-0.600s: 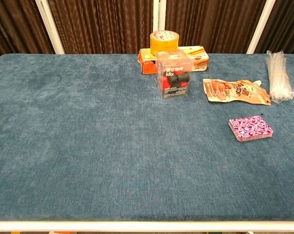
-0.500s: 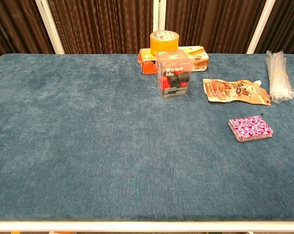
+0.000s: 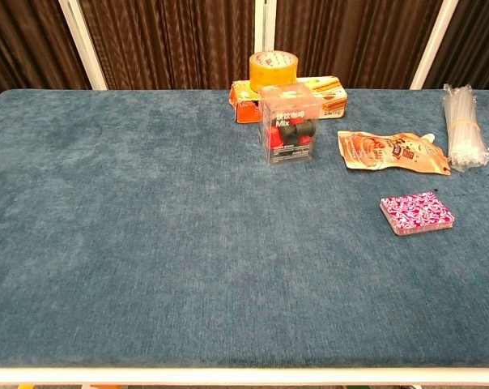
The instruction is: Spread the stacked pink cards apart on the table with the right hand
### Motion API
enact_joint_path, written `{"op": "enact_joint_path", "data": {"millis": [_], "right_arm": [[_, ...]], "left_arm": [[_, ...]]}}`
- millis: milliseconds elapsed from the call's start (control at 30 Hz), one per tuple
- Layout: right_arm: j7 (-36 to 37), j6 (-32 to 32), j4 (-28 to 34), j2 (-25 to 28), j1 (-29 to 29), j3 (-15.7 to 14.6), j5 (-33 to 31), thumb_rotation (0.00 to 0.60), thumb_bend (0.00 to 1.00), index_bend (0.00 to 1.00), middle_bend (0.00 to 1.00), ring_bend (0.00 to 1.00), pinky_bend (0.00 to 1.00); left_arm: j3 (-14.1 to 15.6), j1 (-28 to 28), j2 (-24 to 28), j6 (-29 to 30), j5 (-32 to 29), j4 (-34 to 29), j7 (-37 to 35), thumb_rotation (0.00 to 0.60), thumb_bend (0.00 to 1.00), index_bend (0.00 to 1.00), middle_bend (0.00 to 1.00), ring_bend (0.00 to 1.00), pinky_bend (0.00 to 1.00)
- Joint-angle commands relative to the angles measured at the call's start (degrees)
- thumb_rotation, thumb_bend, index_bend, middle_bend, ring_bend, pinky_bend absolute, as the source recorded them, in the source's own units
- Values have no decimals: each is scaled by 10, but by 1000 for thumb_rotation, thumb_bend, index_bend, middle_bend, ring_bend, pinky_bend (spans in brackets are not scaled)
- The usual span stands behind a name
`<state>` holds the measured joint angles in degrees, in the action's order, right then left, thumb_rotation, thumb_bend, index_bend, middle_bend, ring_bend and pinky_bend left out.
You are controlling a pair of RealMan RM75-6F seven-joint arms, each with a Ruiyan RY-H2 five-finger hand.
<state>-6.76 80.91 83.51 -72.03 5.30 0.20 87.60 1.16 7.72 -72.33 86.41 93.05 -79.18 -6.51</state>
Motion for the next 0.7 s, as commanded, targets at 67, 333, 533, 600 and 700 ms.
{"op": "enact_joint_path", "data": {"millis": [67,333,533,600,700], "right_arm": [[-5,2,9,4,2,2,1,600,146,0,0,0,0],[-8,-10,11,8,5,1,-4,600,146,0,0,0,0],[-14,-25,15,5,15,3,-6,600,147,0,0,0,0],[-17,-33,17,6,19,3,-9,600,149,0,0,1,0],[-22,-55,27,14,29,8,-23,600,155,0,0,123,195]], "left_arm": [[-3,2,2,2,1,-3,0,600,0,134,99,0,97],[0,-2,-1,1,-3,7,-6,600,0,134,99,0,97],[1,-2,-3,-1,-4,10,-6,600,0,134,99,0,97],[1,-3,-2,-1,-5,11,-6,600,0,134,99,0,97],[3,-4,-1,-4,-6,11,-8,600,0,134,99,0,97]]}}
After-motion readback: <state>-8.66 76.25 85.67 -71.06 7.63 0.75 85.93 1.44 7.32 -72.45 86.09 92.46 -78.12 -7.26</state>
